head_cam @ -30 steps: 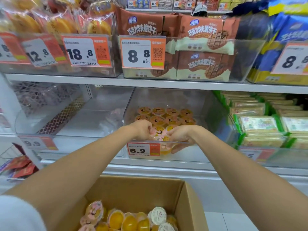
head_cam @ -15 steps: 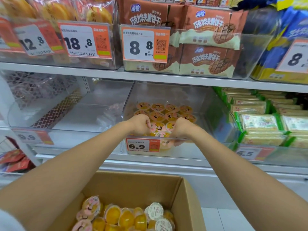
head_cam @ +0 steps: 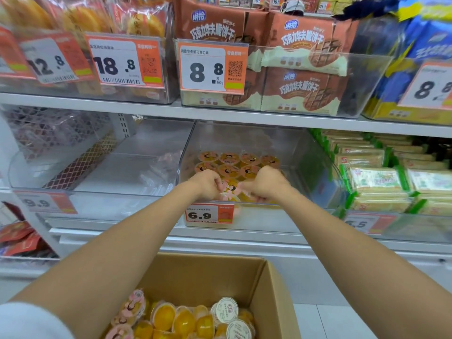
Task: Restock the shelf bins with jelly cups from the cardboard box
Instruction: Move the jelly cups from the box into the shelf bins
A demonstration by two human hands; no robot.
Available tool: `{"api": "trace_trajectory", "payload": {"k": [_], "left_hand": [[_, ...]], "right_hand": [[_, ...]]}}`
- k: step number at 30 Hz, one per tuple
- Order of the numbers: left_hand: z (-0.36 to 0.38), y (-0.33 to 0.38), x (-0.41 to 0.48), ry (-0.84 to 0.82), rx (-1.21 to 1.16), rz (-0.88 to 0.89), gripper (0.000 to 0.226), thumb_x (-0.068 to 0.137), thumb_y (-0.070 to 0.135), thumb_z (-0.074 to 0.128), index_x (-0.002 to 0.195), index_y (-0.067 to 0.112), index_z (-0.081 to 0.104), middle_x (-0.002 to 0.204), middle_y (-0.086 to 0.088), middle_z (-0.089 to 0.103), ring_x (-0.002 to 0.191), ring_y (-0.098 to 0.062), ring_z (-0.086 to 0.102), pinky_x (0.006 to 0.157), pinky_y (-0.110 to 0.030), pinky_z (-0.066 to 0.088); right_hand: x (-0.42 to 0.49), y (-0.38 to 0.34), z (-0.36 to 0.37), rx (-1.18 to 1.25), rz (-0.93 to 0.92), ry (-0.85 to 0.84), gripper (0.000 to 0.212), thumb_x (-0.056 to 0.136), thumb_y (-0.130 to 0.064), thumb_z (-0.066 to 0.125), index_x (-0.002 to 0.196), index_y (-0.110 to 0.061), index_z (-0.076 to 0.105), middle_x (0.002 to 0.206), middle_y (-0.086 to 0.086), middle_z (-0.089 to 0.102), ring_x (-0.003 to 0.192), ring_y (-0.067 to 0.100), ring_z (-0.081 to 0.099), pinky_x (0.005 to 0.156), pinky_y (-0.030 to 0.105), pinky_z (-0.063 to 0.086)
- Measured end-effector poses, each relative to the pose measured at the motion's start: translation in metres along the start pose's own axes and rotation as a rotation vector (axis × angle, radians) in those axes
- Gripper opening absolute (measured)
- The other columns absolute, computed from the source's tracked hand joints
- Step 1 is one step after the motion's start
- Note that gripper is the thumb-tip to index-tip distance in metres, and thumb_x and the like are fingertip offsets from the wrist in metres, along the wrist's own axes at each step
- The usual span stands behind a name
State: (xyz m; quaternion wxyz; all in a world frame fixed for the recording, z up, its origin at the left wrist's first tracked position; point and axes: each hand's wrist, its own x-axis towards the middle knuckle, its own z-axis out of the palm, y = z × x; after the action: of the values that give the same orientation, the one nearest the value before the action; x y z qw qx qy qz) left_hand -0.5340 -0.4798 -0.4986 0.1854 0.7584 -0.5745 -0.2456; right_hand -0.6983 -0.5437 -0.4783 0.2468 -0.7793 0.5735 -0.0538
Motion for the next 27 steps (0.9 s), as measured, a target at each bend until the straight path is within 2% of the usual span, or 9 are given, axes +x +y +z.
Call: {"api": "trace_trajectory", "payload": {"k": [2,3,7,10,14,18,20,24,27], "left_hand": [[0.002,-0.004,0.002,0.006,-0.045,0.029,0.030,0.077,0.026,0.080,0.100,0.015,0.065,0.111,-0.003,0.062,0.096,-0.020,0.056,0.082,-0.025,0.044],[0.003,-0.005,0.004,-0.007,-0.042,0.033,0.036,0.076,0.032,0.080,0.105,0.017,0.064,0.117,-0.003,0.061,0.096,-0.018,0.054,0.085,-0.026,0.045],[0.005,-0.007,0.014,-0.040,0.150,-0.024,0.074,0.078,0.053,0.071,0.139,0.019,0.047,0.144,-0.002,0.048,0.124,-0.024,0.051,0.105,-0.039,0.043],[0.007,-0.010,0.022,-0.043,0.187,-0.065,0.085,0.075,0.053,0.072,0.145,0.017,0.040,0.147,-0.003,0.045,0.129,-0.025,0.048,0.107,-0.041,0.042],[0.005,-0.006,0.013,0.051,0.098,-0.026,0.070,0.074,0.043,0.076,0.134,0.017,0.053,0.133,-0.002,0.057,0.116,-0.023,0.056,0.099,-0.039,0.048],[-0.002,0.017,-0.028,0.307,-0.019,0.051,0.005,0.085,0.028,0.065,0.083,0.024,0.066,0.088,0.006,0.067,0.082,-0.014,0.061,0.071,-0.031,0.052],[0.000,0.027,-0.059,0.364,-0.024,0.073,0.015,0.086,0.026,0.059,0.071,0.026,0.062,0.075,0.012,0.064,0.078,-0.013,0.062,0.066,-0.030,0.052],[0.014,0.017,-0.120,0.392,0.100,0.054,0.010,0.083,0.026,0.056,0.077,0.020,0.061,0.074,0.007,0.058,0.072,-0.018,0.054,0.053,-0.026,0.036],[0.031,-0.028,-0.152,0.237,0.156,-0.094,0.013,0.083,0.026,0.057,0.078,0.016,0.064,0.081,-0.002,0.065,0.075,-0.021,0.060,0.060,-0.029,0.046]], "right_hand": [[0.006,0.027,-0.021,-0.071,0.055,0.251,0.043,0.080,-0.052,0.068,0.069,-0.012,0.056,0.080,0.006,0.067,0.079,0.028,0.067,0.066,0.031,0.052],[0.008,0.041,-0.029,-0.099,0.106,0.256,0.043,0.082,-0.050,0.068,0.071,-0.011,0.053,0.086,0.009,0.065,0.083,0.029,0.065,0.067,0.032,0.049],[0.015,0.063,-0.028,-0.174,0.187,-0.033,0.047,0.093,-0.043,0.058,0.069,-0.006,0.045,0.079,0.009,0.053,0.081,0.026,0.054,0.069,0.031,0.041],[0.019,0.059,-0.019,-0.026,0.162,-0.020,0.048,0.092,-0.043,0.059,0.066,-0.007,0.040,0.072,0.006,0.048,0.074,0.022,0.051,0.062,0.028,0.038],[0.014,0.063,-0.019,-0.063,0.132,0.066,0.046,0.090,-0.044,0.062,0.070,-0.005,0.050,0.077,0.009,0.058,0.082,0.030,0.057,0.063,0.031,0.042],[-0.012,0.050,-0.012,0.019,-0.143,0.474,0.016,0.087,-0.017,0.058,0.098,-0.008,0.066,0.101,0.011,0.062,0.090,0.031,0.061,0.077,0.037,0.050],[-0.038,0.036,-0.002,0.086,-0.296,0.568,0.012,0.084,-0.013,0.055,0.089,-0.014,0.066,0.091,0.003,0.060,0.080,0.025,0.059,0.071,0.035,0.049],[-0.094,0.008,0.039,0.278,-0.444,0.534,0.010,0.079,-0.012,0.059,0.076,-0.022,0.058,0.065,-0.005,0.052,0.062,0.014,0.047,0.058,0.030,0.037],[-0.123,0.002,0.087,0.367,-0.415,0.318,0.009,0.079,-0.012,0.059,0.076,-0.021,0.061,0.063,-0.004,0.057,0.063,0.014,0.052,0.061,0.030,0.043]]}}
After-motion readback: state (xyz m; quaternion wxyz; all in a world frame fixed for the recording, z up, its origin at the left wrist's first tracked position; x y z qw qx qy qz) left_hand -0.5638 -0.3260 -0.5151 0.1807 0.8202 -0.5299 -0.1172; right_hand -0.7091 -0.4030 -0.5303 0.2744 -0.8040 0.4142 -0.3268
